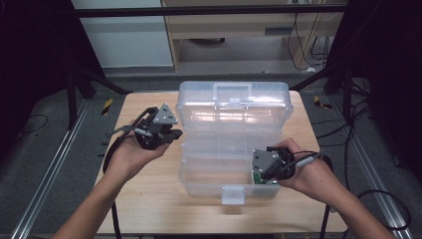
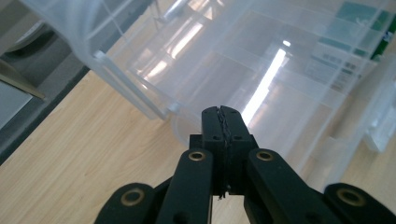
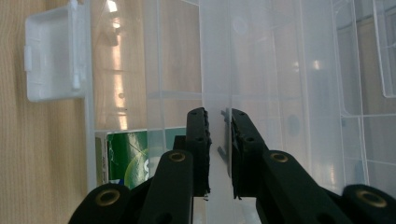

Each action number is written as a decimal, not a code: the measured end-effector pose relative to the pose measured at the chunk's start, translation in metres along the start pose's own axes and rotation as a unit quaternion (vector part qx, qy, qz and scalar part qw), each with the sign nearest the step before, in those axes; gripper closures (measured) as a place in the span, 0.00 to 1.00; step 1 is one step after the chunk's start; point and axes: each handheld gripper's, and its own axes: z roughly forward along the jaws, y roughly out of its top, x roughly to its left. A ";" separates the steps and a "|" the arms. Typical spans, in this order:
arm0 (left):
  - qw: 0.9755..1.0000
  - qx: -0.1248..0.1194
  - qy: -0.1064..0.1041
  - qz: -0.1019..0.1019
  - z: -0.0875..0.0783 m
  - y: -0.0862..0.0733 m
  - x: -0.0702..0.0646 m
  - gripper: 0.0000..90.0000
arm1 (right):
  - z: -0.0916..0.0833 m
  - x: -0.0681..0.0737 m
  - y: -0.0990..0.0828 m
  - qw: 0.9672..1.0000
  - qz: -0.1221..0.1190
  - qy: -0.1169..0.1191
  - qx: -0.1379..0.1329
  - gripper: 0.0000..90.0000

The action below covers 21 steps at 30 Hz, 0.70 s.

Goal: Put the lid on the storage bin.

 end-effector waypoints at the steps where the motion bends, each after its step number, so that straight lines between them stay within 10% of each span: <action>1: 1.000 -0.003 -0.002 -0.005 0.000 0.001 0.003 1.00 | 0.000 0.000 0.000 1.000 0.001 0.000 0.001 0.88; 21: 0.998 -0.024 -0.008 -0.053 0.007 0.006 0.024 1.00 | 0.000 0.004 -0.001 1.000 -0.001 0.000 0.001 0.88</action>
